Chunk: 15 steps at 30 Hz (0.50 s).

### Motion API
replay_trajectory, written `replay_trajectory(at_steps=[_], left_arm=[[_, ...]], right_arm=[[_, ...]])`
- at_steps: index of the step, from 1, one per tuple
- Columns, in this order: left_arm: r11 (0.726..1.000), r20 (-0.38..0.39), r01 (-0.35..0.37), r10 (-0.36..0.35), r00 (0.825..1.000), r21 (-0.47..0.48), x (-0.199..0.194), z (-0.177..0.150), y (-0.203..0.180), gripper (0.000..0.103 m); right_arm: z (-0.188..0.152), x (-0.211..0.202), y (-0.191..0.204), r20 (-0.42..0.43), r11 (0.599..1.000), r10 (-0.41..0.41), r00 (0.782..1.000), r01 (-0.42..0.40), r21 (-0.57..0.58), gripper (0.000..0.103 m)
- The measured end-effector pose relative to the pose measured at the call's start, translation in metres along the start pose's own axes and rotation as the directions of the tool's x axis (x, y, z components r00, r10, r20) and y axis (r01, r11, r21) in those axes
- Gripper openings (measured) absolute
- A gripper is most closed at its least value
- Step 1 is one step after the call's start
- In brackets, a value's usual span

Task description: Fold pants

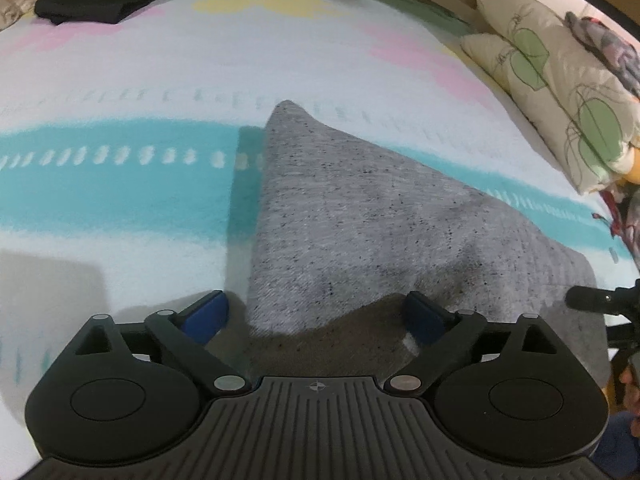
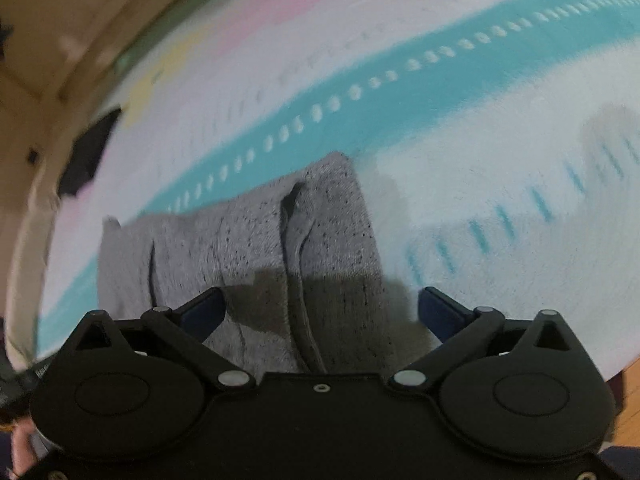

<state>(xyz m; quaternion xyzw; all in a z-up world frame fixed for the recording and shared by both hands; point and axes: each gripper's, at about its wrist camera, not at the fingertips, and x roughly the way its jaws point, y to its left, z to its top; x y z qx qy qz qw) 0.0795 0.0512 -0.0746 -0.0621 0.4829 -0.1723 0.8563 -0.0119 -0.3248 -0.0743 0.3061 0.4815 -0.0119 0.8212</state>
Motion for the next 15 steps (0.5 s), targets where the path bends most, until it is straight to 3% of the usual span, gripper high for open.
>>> replay_trajectory(at_steps=[3,7,11,14,15], left_arm=[[1.0,-0.014,0.031,-0.031,0.999,0.006,0.005,0.004,-0.001,0.102],[0.997,-0.028,0.069,-0.068,0.997,0.018,0.01,0.009,0.001,0.102],[0.997,-0.025,0.081,-0.081,0.996,0.007,0.01,0.009,0.002,0.101],[0.997,-0.003,0.075,-0.075,0.997,0.015,0.006,0.006,-0.004,0.083],[0.997,0.005,0.076,-0.076,0.997,0.019,0.005,0.006,-0.007,0.073]], right_arm=[[0.001,0.004,0.002,0.012,0.999,0.032,0.999,-0.032,-0.043,0.103],[0.005,0.017,0.013,-0.042,0.976,0.164,0.986,-0.169,-0.138,0.103],[0.002,0.022,0.032,-0.042,0.962,0.097,0.994,-0.104,-0.251,0.103],[-0.001,0.018,0.035,-0.02,0.962,0.075,0.997,-0.078,-0.262,0.095],[-0.003,0.015,0.036,-0.008,0.961,0.068,0.998,-0.068,-0.267,0.079]])
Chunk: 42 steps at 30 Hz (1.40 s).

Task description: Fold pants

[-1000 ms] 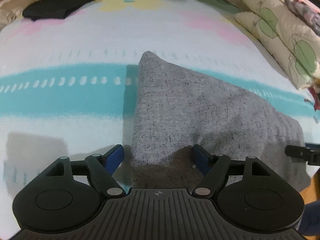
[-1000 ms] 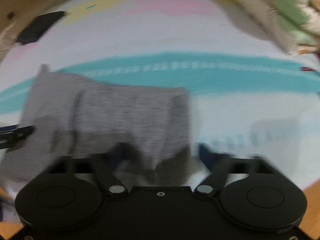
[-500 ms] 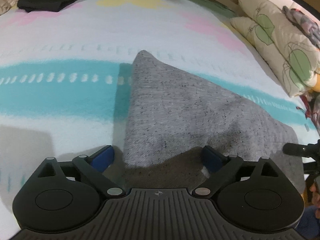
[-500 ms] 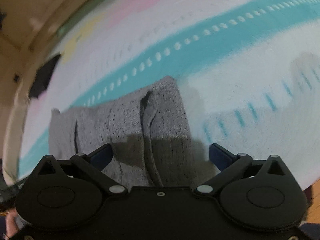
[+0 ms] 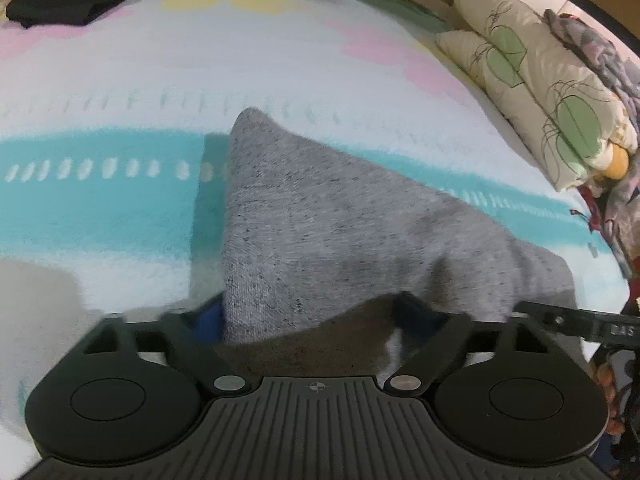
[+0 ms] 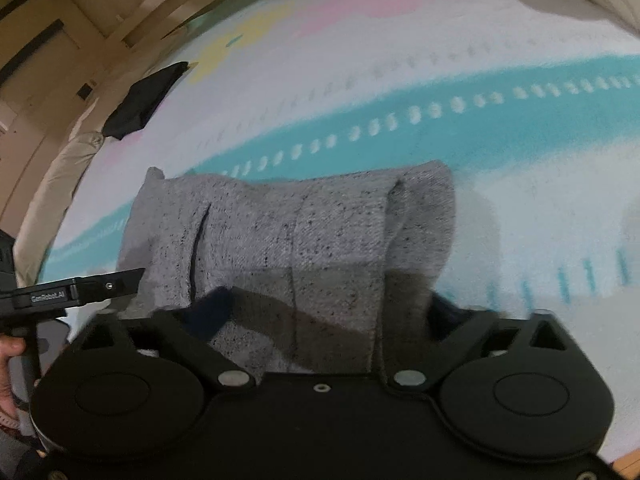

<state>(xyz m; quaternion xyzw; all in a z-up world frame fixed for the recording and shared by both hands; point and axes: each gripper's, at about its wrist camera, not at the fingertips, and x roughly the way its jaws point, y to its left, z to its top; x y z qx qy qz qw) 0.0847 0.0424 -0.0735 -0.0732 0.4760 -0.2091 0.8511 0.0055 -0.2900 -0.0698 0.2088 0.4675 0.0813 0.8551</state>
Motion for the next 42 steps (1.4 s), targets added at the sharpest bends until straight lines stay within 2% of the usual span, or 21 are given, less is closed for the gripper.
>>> replay_trajectory(at_steps=[1,2,3,4,7,10,14,17,21,24,26,29,32,36,38,39,40,41,42], left_arm=[[1.0,0.009,-0.002,0.002,1.0,0.004,-0.001,0.0,-0.004,0.061],[1.0,0.023,-0.016,0.016,1.0,0.009,-0.003,-0.002,-0.008,0.055],[0.999,0.038,-0.033,0.032,0.999,0.023,-0.003,-0.003,-0.014,0.042],[0.998,0.052,-0.048,0.046,0.998,0.042,-0.005,-0.005,-0.018,0.029],[0.991,0.102,-0.102,0.093,0.99,0.088,-0.014,-0.009,-0.034,0.02],[0.987,0.151,-0.126,0.11,0.982,0.102,-0.027,-0.01,-0.046,0.019],[0.987,0.237,-0.141,0.12,0.964,0.076,-0.054,0.006,-0.048,0.019],[0.984,0.3,-0.162,0.136,0.944,0.066,-0.072,0.035,-0.045,0.019],[0.985,0.332,-0.166,0.143,0.933,0.042,-0.079,0.094,-0.032,0.019],[0.977,0.346,-0.204,0.172,0.922,0.059,-0.073,0.131,-0.023,0.019],[0.97,0.344,-0.233,0.196,0.918,0.068,-0.061,0.151,-0.015,0.019],[0.97,0.311,-0.242,0.219,0.925,0.036,-0.034,0.176,0.009,0.019],[0.97,0.266,-0.243,0.232,0.935,0.005,-0.01,0.181,0.038,0.019],[0.962,0.157,-0.271,0.271,0.95,-0.021,0.044,0.178,0.068,0.02],[0.941,0.13,-0.336,0.338,0.932,-0.033,0.064,0.17,0.08,0.02],[0.932,0.119,-0.36,0.361,0.925,-0.034,0.073,0.165,0.083,0.023],[0.932,0.122,-0.36,0.362,0.924,-0.039,0.078,0.16,0.085,0.032],[0.927,0.144,-0.372,0.375,0.916,-0.049,0.08,0.155,0.087,0.037],[0.915,0.168,-0.401,0.404,0.899,-0.055,0.078,0.151,0.086,0.051]], right_arm=[[-0.001,-0.003,0.0,0.006,1.0,0.009,1.0,-0.009,-0.002,0.064],[-0.001,-0.007,-0.004,0.01,0.999,0.036,0.999,-0.036,0.01,0.059],[-0.002,-0.007,-0.009,0.013,0.997,0.064,0.998,-0.065,0.031,0.053],[-0.003,-0.009,-0.009,0.018,0.996,0.072,0.997,-0.072,0.042,0.05],[-0.003,-0.01,0.004,0.04,0.999,0.04,0.998,-0.04,-0.008,0.043],[-0.001,-0.022,0.022,0.073,0.998,0.024,0.997,-0.02,-0.057,0.04],[0.007,-0.044,0.044,0.127,0.994,0.055,0.99,-0.042,-0.102,0.039],[0.026,-0.051,0.061,0.167,0.988,0.084,0.982,-0.061,-0.142,0.039],[0.07,-0.038,0.084,0.181,0.983,0.106,0.978,-0.076,-0.164,0.039],[0.106,-0.019,0.101,0.178,0.982,0.108,0.978,-0.077,-0.174,0.039],[0.131,-0.001,0.113,0.165,0.982,0.111,0.98,-0.082,-0.168,0.039],[0.162,0.033,0.127,0.144,0.981,0.105,0.984,-0.079,-0.176,0.039],[0.185,0.07,0.134,0.115,0.981,0.092,0.989,-0.07,-0.182,0.04],[0.201,0.123,0.128,0.053,0.983,0.064,0.997,-0.053,-0.176,0.04],[0.203,0.155,0.121,0.008,0.985,0.03,1.0,-0.028,-0.171,0.04],[0.202,0.167,0.118,-0.001,0.985,0.008,1.0,-0.008,-0.172,0.042],[0.2,0.177,0.114,-0.002,0.985,-0.018,1.0,0.018,-0.172,0.048],[0.199,0.186,0.108,-0.004,0.986,-0.032,0.999,0.031,-0.163,0.052],[0.198,0.191,0.103,-0.008,0.989,-0.031,0.999,0.03,-0.145,0.058]])
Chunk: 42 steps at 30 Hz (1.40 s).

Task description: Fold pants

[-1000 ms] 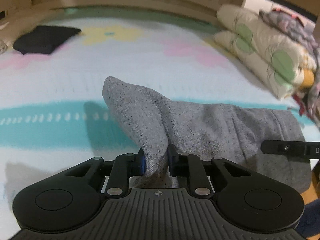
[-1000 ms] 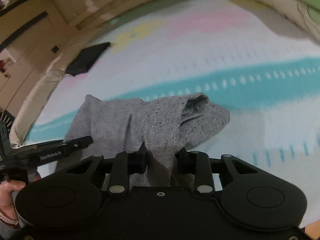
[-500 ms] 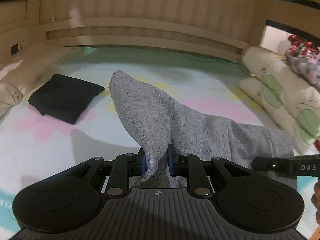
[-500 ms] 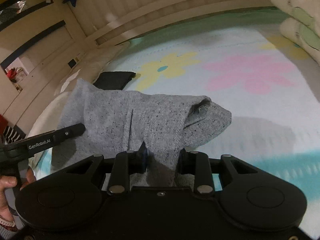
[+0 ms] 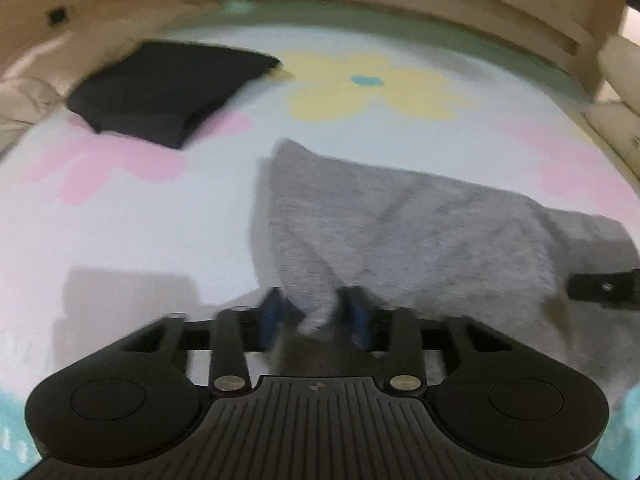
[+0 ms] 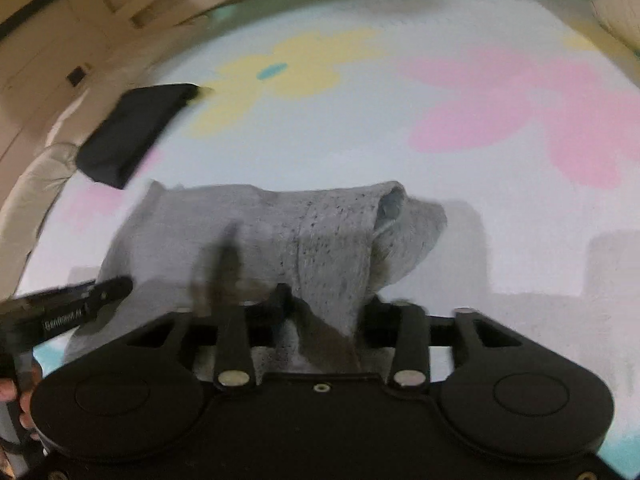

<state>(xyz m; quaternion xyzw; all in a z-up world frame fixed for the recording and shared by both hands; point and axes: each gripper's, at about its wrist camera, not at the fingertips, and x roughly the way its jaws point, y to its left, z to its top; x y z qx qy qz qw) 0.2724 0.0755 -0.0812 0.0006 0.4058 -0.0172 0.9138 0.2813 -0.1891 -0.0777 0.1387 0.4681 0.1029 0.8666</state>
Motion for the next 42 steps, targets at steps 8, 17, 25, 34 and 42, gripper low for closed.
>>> replay_trajectory(at_steps=[8,17,25,34,42], left_arm=[[0.992,0.026,-0.108,0.107,0.994,0.057,-0.033,0.005,-0.013,0.063],[0.994,0.068,-0.104,0.102,0.992,0.028,-0.119,0.021,-0.018,0.063],[0.991,0.157,-0.113,0.101,0.982,0.068,-0.183,-0.013,-0.035,0.07],[0.995,0.128,-0.086,0.08,0.989,0.043,-0.205,-0.055,-0.041,0.07],[0.999,0.064,-0.052,0.052,0.997,0.006,-0.192,-0.072,-0.043,0.07]], right_arm=[[-0.002,-0.017,-0.011,0.063,0.998,-0.027,0.998,0.023,0.05,0.083],[-0.005,-0.109,0.02,0.201,0.988,-0.143,0.969,0.153,-0.033,0.102],[-0.052,-0.167,0.065,0.212,0.956,-0.185,0.96,0.225,-0.186,0.102],[-0.103,-0.195,0.076,0.195,0.977,-0.171,0.966,0.191,-0.089,0.102],[-0.125,-0.188,0.071,0.174,0.976,-0.208,0.963,0.216,-0.025,0.102]])
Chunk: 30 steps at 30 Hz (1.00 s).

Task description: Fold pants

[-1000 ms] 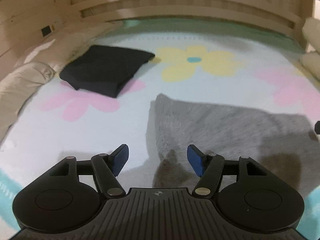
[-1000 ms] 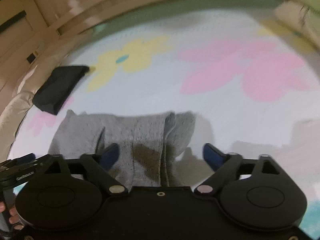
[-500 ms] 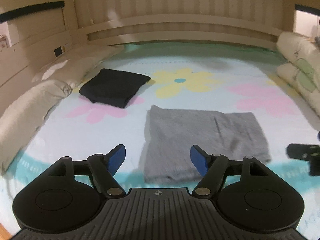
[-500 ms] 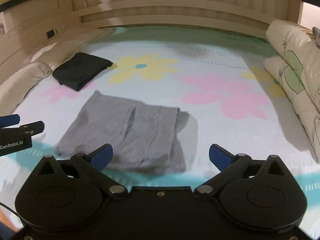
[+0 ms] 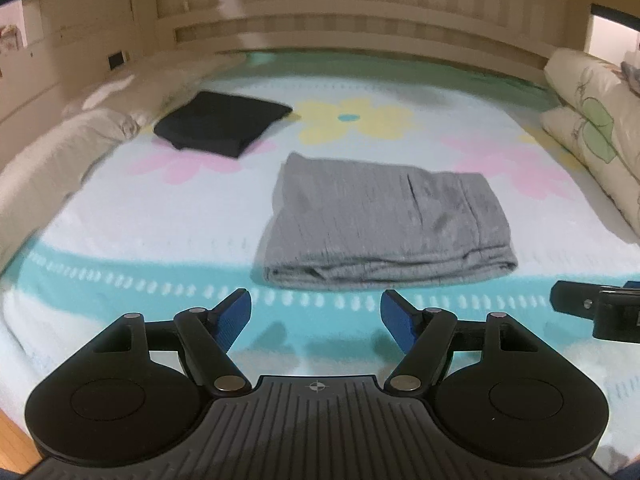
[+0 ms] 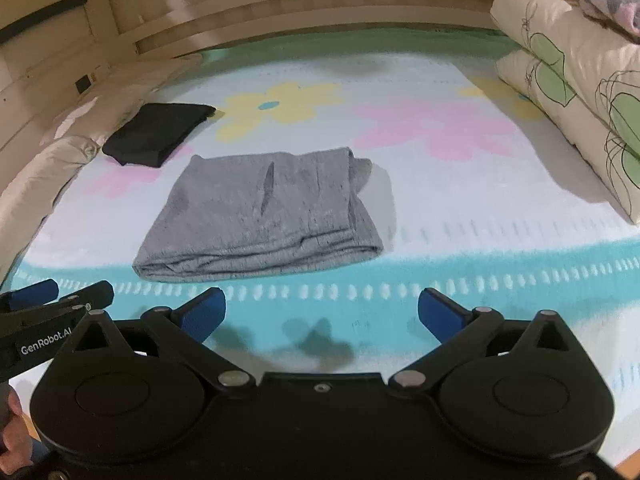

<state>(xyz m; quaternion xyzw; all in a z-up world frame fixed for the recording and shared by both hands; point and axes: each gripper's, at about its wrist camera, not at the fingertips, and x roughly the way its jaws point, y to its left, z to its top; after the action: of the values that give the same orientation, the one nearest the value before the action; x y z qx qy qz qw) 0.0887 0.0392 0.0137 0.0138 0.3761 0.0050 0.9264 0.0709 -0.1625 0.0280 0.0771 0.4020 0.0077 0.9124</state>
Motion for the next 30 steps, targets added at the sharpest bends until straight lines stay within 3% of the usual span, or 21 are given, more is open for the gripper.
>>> replay_trajectory(at_steps=[9,30], left_arm=[[1.0,-0.03,-0.007,0.006,1.0,-0.007,0.011,-0.004,0.0,0.07],[0.998,-0.041,-0.034,0.036,0.999,0.045,0.011,-0.007,-0.006,0.07]], right_arm=[[-0.003,-0.001,0.004,0.046,0.996,-0.07,0.996,0.072,-0.05,0.102],[-0.008,0.013,0.01,-0.027,0.994,-0.081,0.996,0.079,-0.069,0.102]])
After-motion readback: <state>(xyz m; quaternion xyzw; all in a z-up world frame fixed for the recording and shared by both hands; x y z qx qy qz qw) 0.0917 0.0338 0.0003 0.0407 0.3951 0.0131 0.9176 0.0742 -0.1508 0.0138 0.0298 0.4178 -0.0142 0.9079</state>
